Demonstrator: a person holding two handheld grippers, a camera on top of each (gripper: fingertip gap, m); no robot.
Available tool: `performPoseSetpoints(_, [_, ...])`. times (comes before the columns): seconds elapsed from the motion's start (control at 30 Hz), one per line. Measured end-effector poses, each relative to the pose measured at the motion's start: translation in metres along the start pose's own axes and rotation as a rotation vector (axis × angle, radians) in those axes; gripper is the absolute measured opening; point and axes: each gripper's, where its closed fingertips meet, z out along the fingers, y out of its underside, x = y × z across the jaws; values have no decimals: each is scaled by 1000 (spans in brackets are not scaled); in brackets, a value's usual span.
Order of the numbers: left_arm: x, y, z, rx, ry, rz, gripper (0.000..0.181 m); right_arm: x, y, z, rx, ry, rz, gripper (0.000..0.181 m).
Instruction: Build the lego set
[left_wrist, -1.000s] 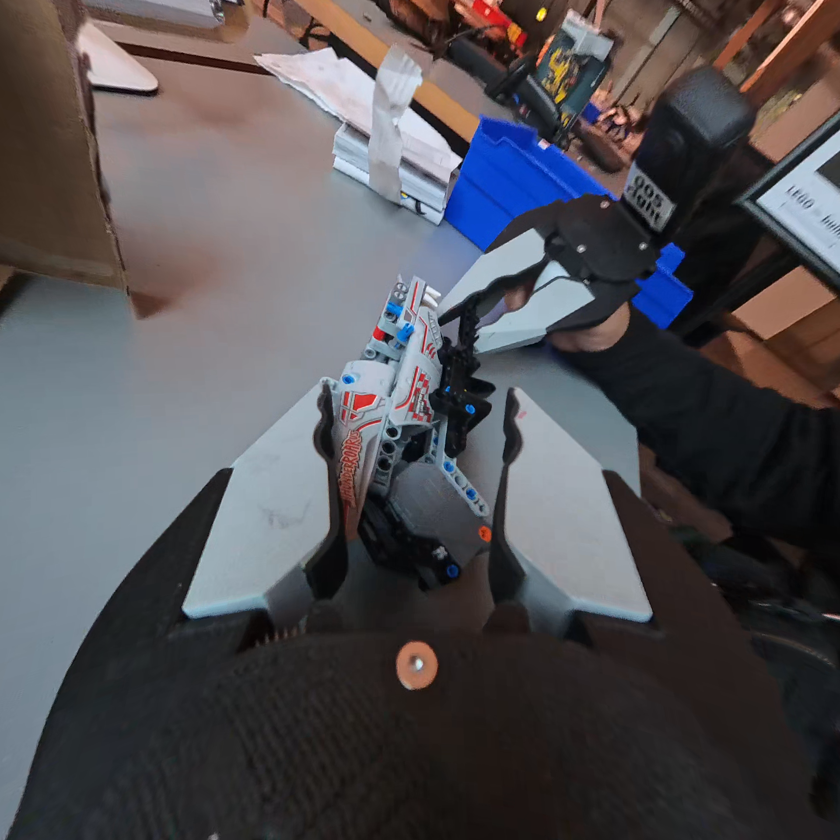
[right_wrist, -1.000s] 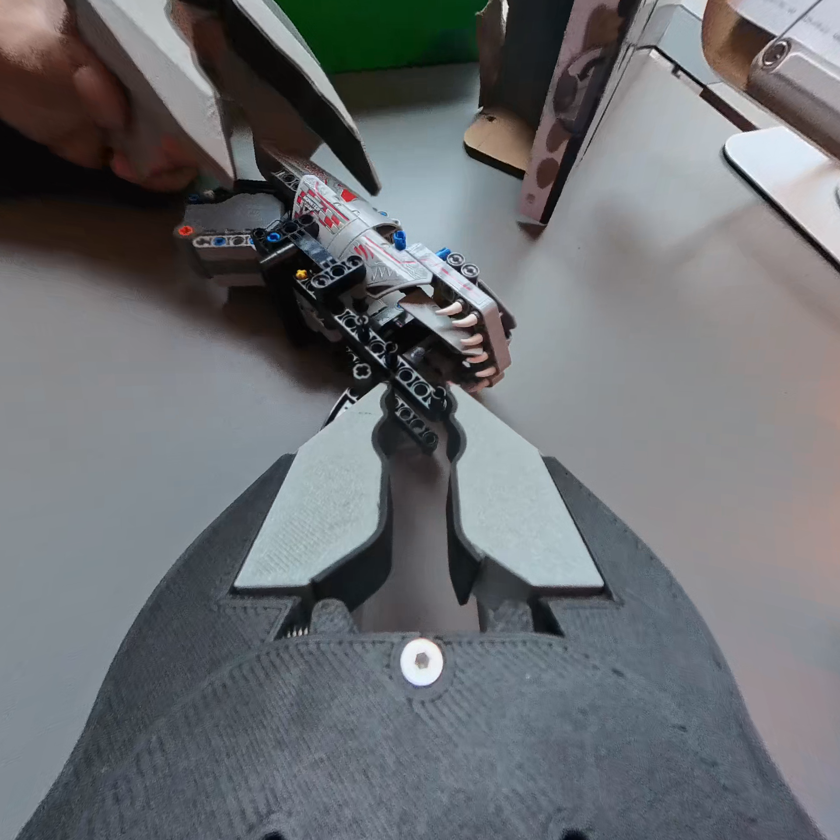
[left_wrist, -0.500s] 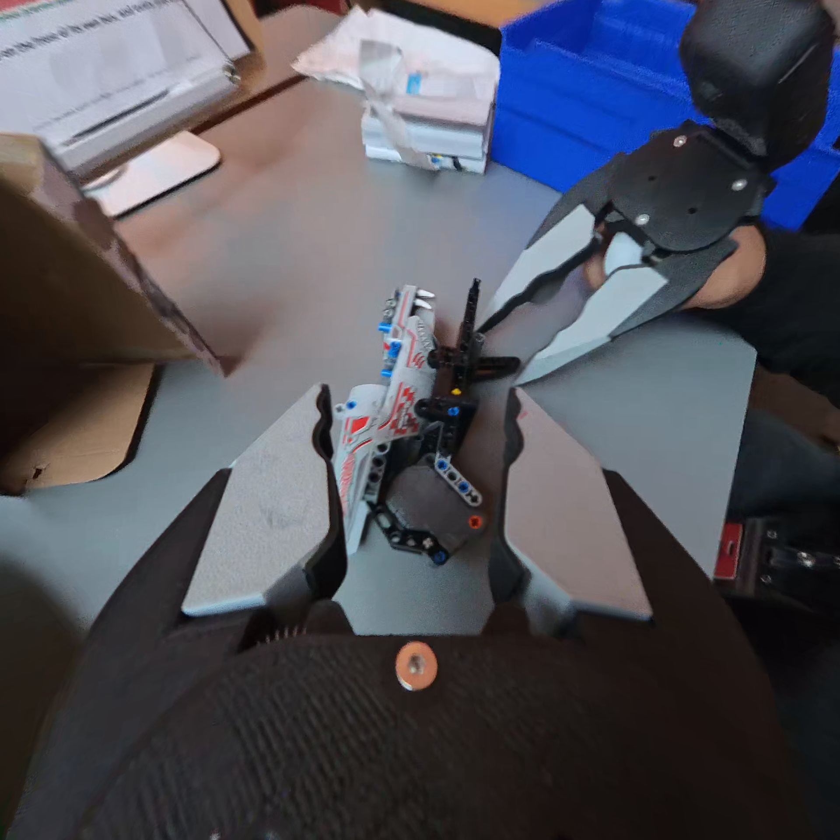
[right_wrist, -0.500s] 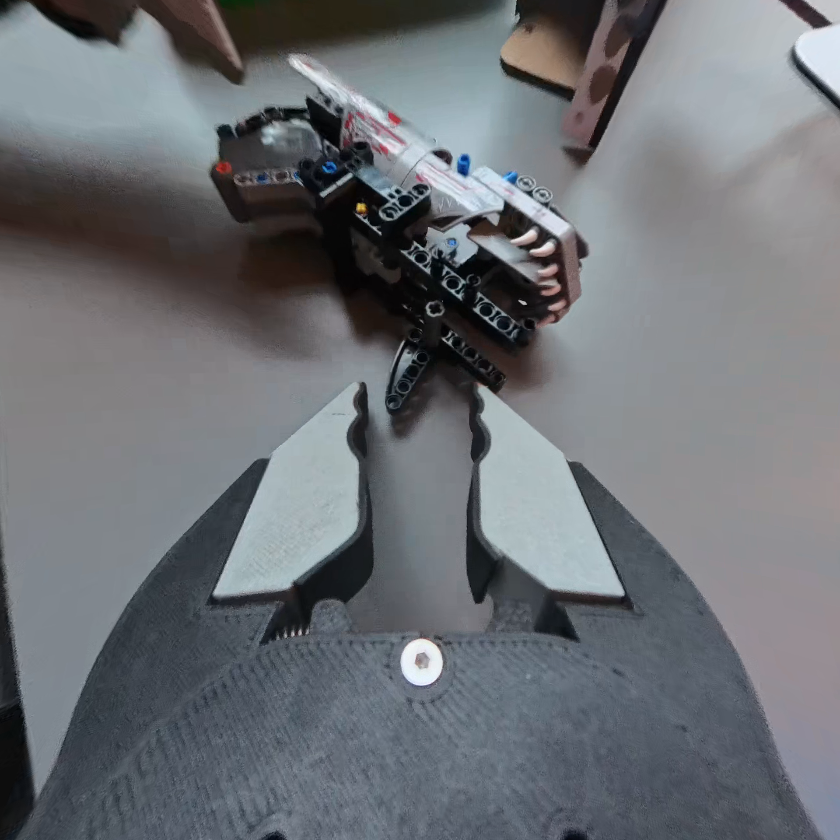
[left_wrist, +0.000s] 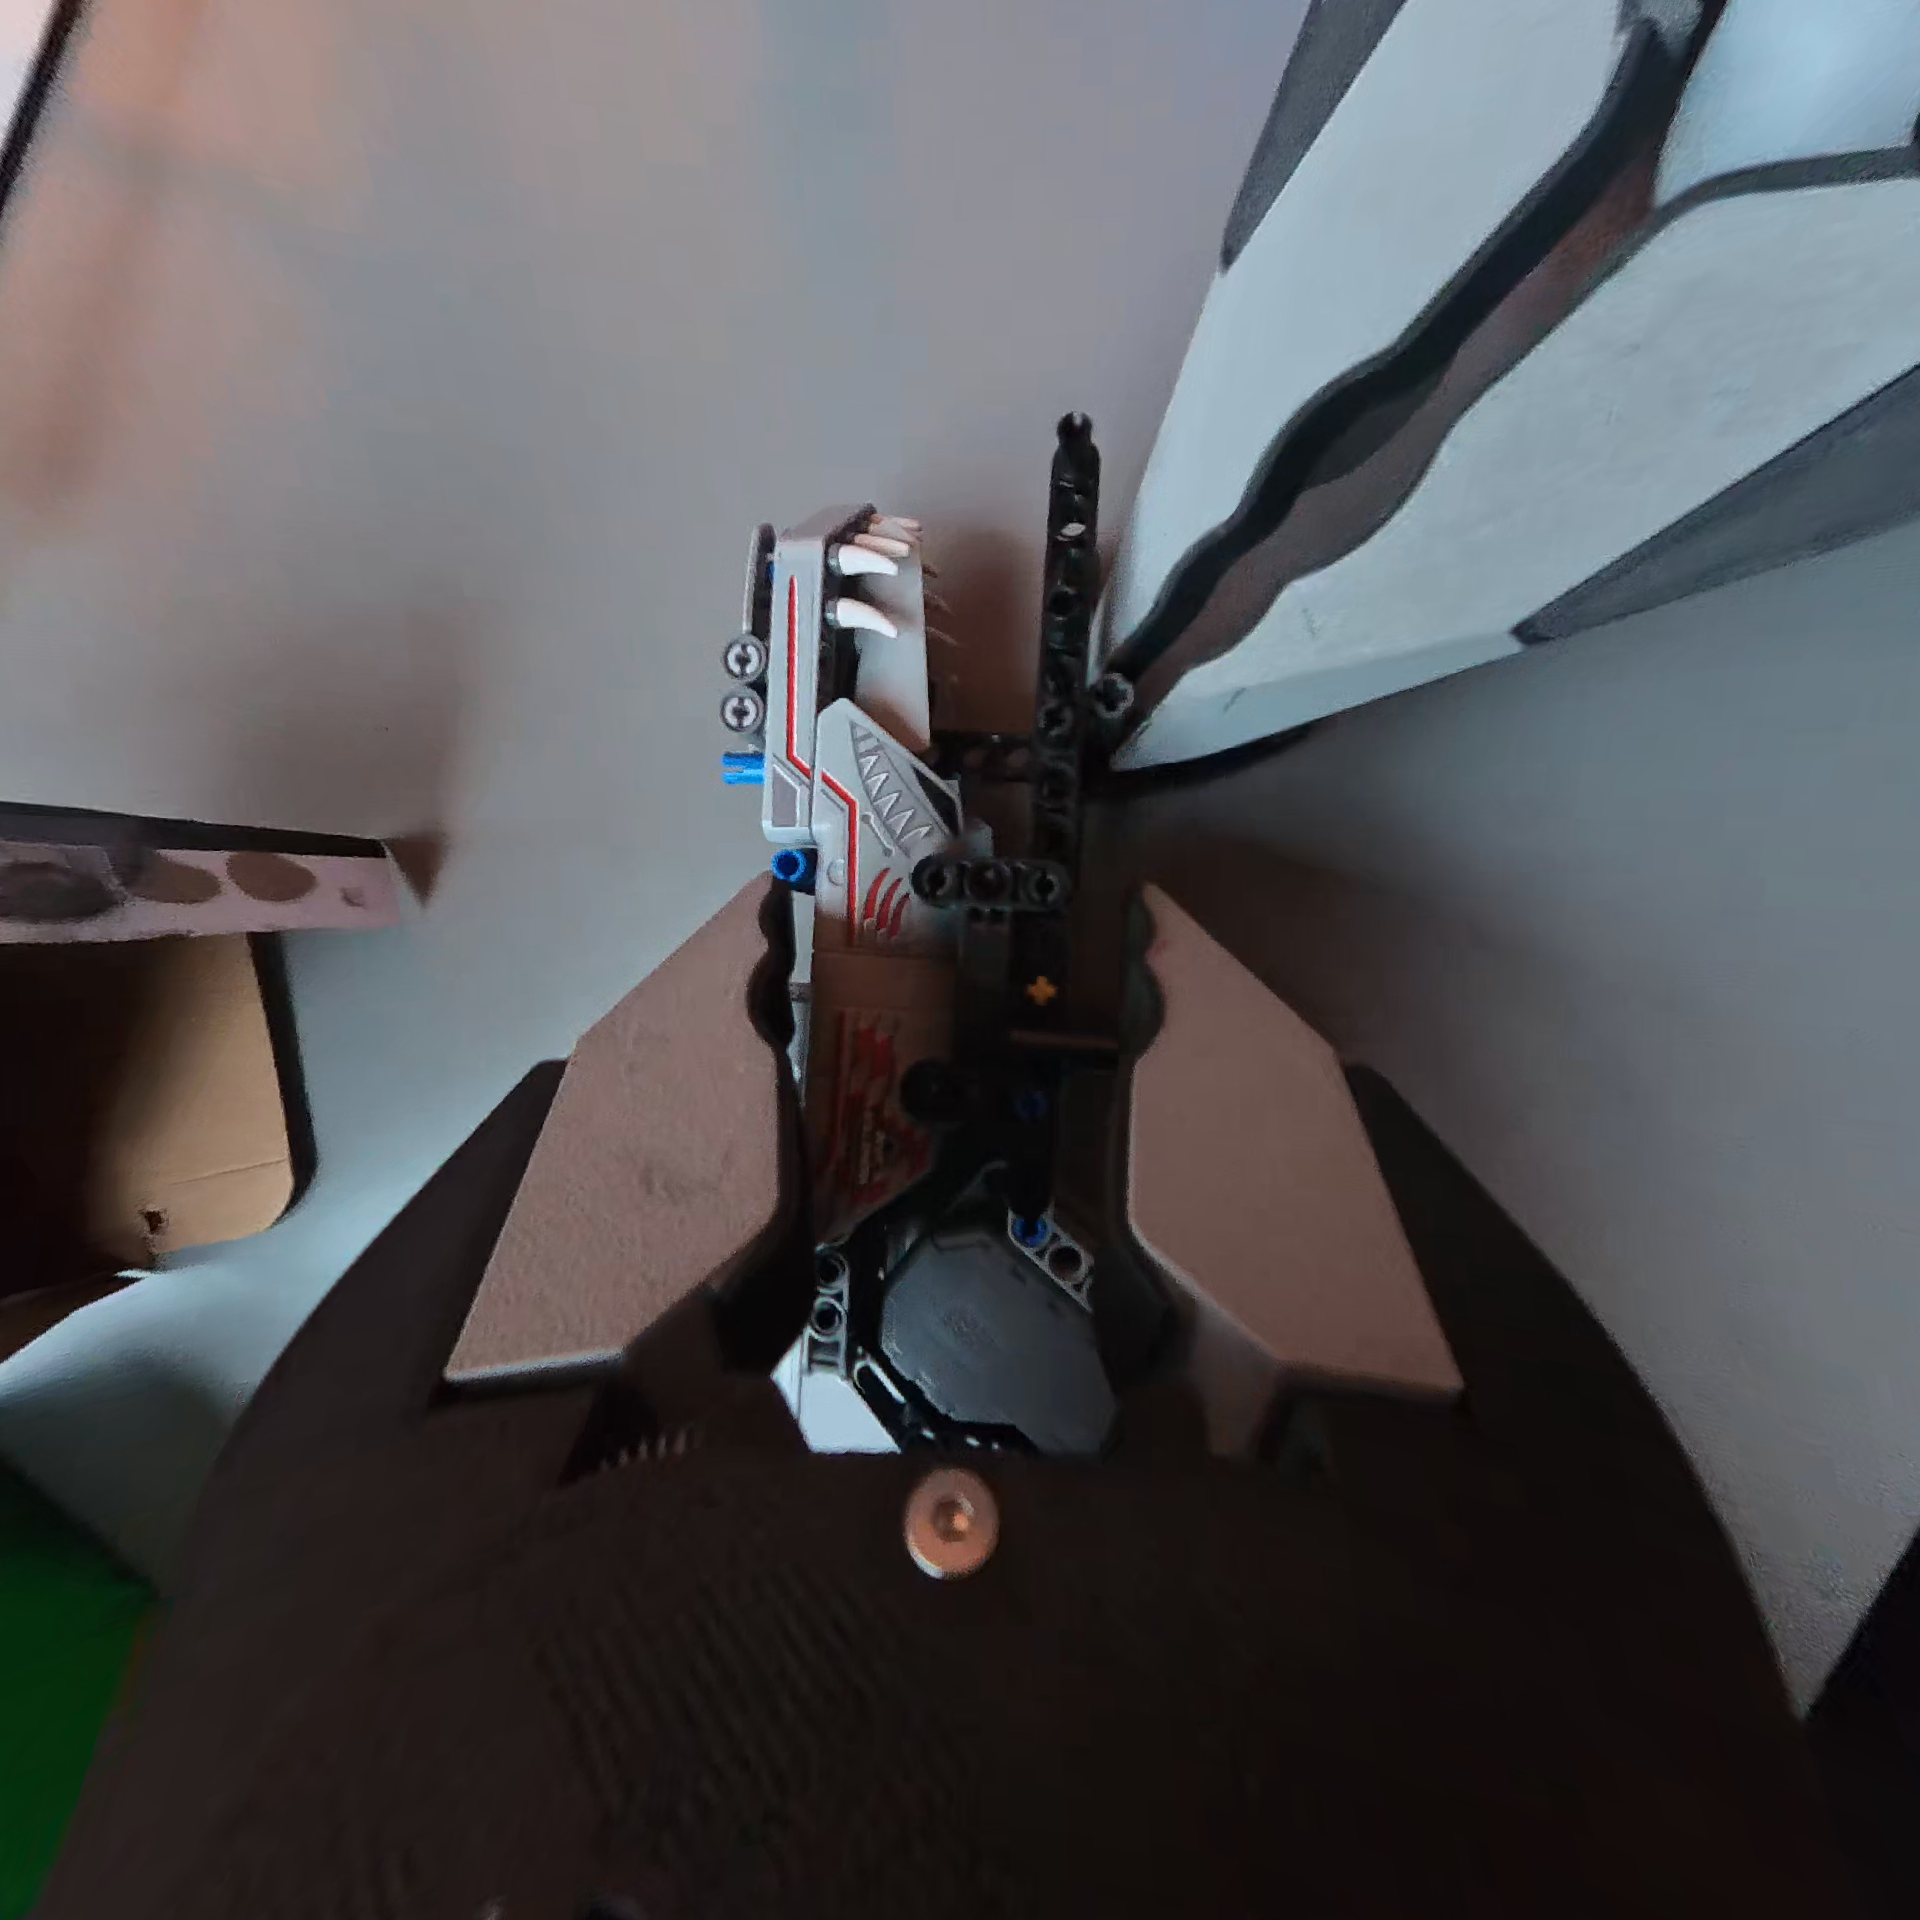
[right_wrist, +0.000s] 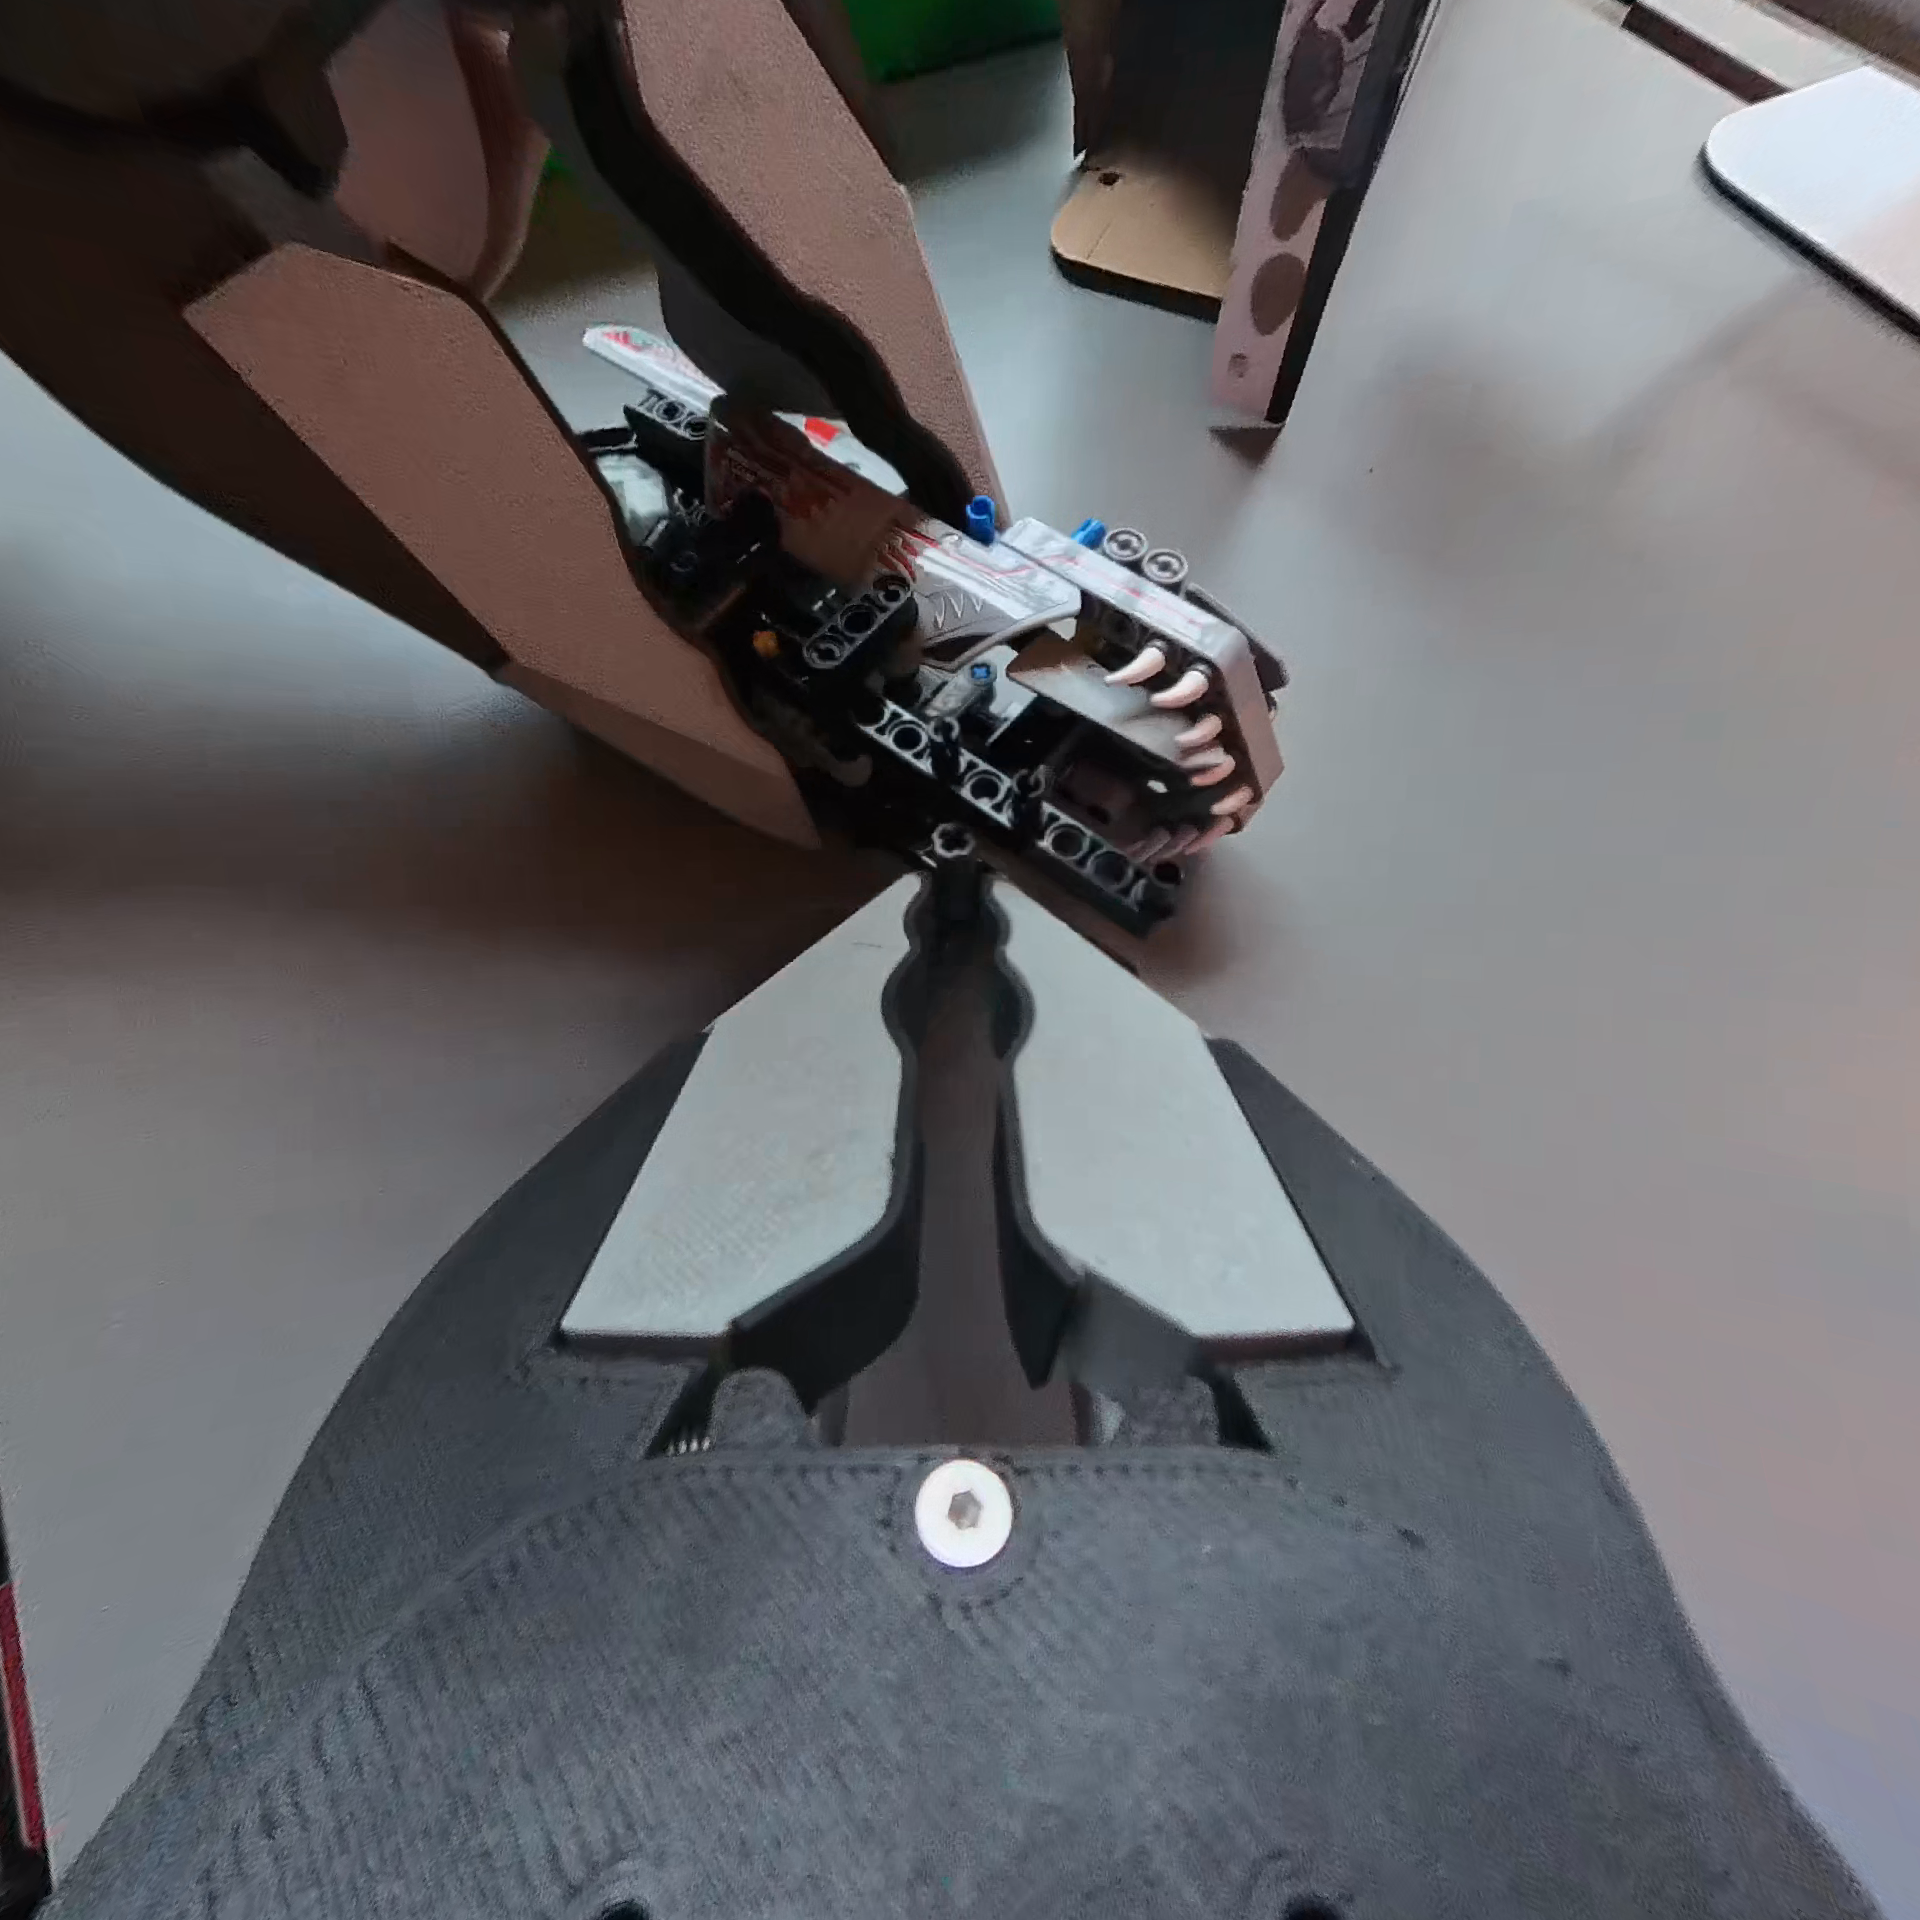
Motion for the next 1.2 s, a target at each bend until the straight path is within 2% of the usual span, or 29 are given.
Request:
performPoseSetpoints(0.07, [-1,2,1,-25,-15,15,55,1,0,0,-3,13,-19,2])
performPoseSetpoints(0.27, [-3,1,-3,-63,-79,37,54,4,-10,-14,65,109,-156,2])
performPoseSetpoints(0.3, [-3,2,-3,-70,-95,46,54,3,-16,-19,113,99,-143,2])
performPoseSetpoints(0.37, [-9,7,0,-116,-125,32,54,-3,-43,-39,309,13,-47,0])
performPoseSetpoints(0.43, [-9,5,2,-110,-98,1,54,9,-39,-43,322,-2,49,2])
performPoseSetpoints(0.57, [-10,3,3,-80,-62,-35,54,21,-52,-72,467,78,23,2])
performPoseSetpoints(0.63, [-14,5,2,-66,-69,-53,55,14,-49,-70,471,-8,62,2])
performPoseSetpoints(0.67, [-17,5,0,-56,-80,-64,55,8,-53,-73,498,-49,59,2])
performPoseSetpoints(0.73, [-21,5,-9,-10,-112,-87,65,5,-59,-76,540,-38,16,2])
performPoseSetpoints(0.87, [-2,-16,-45,229,-112,-131,66,-6,-64,-73,565,-88,6,2])
performPoseSetpoints(0.93, [22,-31,-61,382,-7,-176,63,-21,-74,-80,637,-167,2,2])
performPoseSetpoints(1.0, [51,-47,-71,497,183,-209,58,-38,-88,-94,757,-295,21,2])
performPoseSetpoints(1.07, [60,-60,-83,606,294,-241,57,-50,-93,-97,792,-424,82,2])
performPoseSetpoints(1.13, [75,-73,-103,727,467,-283,50,-52,-94,-93,790,-449,110,2])
performPoseSetpoints(1.17, [78,-75,-106,746,523,-326,52,-53,-95,-92,792,-448,103,2])
performPoseSetpoints(1.2, [75,-73,-103,739,532,-370,39,-55,-95,-91,786,-454,98,2])
